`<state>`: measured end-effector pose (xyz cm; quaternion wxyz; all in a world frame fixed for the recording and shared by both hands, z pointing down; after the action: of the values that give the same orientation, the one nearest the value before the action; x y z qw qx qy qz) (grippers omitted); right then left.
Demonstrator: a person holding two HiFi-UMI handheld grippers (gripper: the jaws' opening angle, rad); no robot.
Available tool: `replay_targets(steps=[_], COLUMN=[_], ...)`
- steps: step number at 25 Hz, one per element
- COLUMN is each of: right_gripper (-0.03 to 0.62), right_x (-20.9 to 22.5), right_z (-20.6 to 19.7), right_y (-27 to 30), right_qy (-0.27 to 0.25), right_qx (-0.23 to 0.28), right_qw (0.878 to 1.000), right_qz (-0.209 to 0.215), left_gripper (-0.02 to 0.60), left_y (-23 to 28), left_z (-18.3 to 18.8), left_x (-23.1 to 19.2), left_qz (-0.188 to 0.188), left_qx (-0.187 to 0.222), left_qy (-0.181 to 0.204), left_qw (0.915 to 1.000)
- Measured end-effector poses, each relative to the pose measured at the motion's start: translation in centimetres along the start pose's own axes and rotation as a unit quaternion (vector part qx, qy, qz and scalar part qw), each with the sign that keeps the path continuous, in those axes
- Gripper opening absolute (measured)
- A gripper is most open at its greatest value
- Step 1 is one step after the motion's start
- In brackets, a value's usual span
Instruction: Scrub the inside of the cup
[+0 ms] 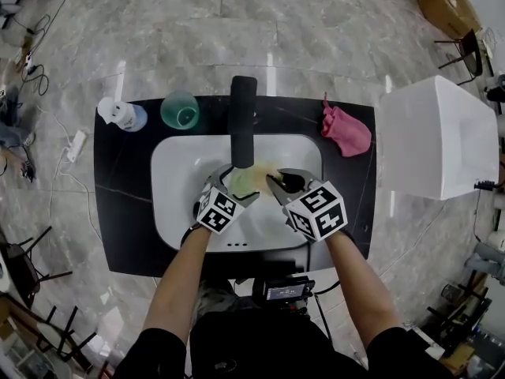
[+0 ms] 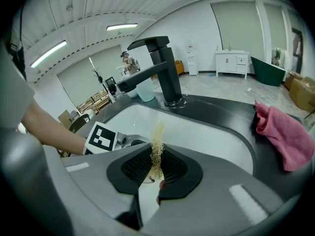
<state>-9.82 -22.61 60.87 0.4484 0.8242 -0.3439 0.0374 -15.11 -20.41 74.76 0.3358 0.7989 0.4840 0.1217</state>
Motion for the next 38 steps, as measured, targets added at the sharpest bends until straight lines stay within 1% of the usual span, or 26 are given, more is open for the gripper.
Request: replay_targets(steps=[2,4,7,12,16,20,24,28,33,36,38], right_gripper=[0.043,0.043,0.043,0.043,0.043,0.043,0.043,0.043,0.043,0.043,0.043], right_x=[0.0,0.0,0.0,-0.6,-2.2,-3.8,-5.4,-7.3,-9.6,-10.9,-11.9], right_z=[-0.4,-0.7,-0.8,-0.6,-0.1,0.4,1.1,1.3,1.4,1.2,0.8], right_y=[0.1,0.2,0.1,-0.8,-2.0,-3.3,-4.3,-5.3,-5.7,-5.2,-4.8], right_qy=[0.003,0.005,0.003,-0.005,-0.022,-0.055,-0.092,-0.140,-0.194,-0.245,-0.288], right_qx=[-0.003,-0.005,-0.006,-0.006,-0.007,-0.013,-0.020,-0.038,-0.050,-0.065,-0.076], right_qw=[1.000,1.000,1.000,1.000,1.000,0.998,0.995,0.988,0.978,0.964,0.951], right_qz=[0.003,0.005,0.006,0.006,0.013,0.018,0.025,0.045,0.064,0.074,0.081], left_gripper=[0.434,0.373,0.368,0.368,0.367,0.368,0.367,0.367,0.367,0.367,0.367], left_y=[0.4,0.6,0.5,-1.2,-3.5,-6.0,-8.6,-11.3,-13.5,-14.6,-15.4], left_z=[-0.1,0.1,0.2,1.2,2.9,4.7,6.0,7.2,8.2,8.7,8.7], left_x=[0.1,0.4,0.5,0.8,1.8,2.3,2.6,3.8,5.1,5.8,6.2], left_qz=[0.000,0.000,0.004,0.006,0.000,0.006,0.007,-0.012,-0.040,-0.067,-0.085], left_qx=[0.008,0.015,0.016,0.011,0.005,0.001,-0.002,-0.011,-0.027,-0.037,-0.045], left_qy=[-0.005,-0.009,-0.008,0.007,0.040,0.078,0.104,0.139,0.184,0.203,0.215], left_qw=[1.0000,0.9998,0.9998,0.9999,0.9992,0.9969,0.9945,0.9901,0.9817,0.9761,0.9719])
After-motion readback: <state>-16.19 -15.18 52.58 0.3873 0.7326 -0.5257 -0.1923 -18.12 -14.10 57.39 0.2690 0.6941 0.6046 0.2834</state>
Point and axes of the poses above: the fingertips, and each gripper's own axes: y forward along the fingers, x to its right, z out of its top, the point moved 2 cm from there along -y, backward along the fingers, and after that the axes turned 7 degrees about y, right-handed, at the moved point
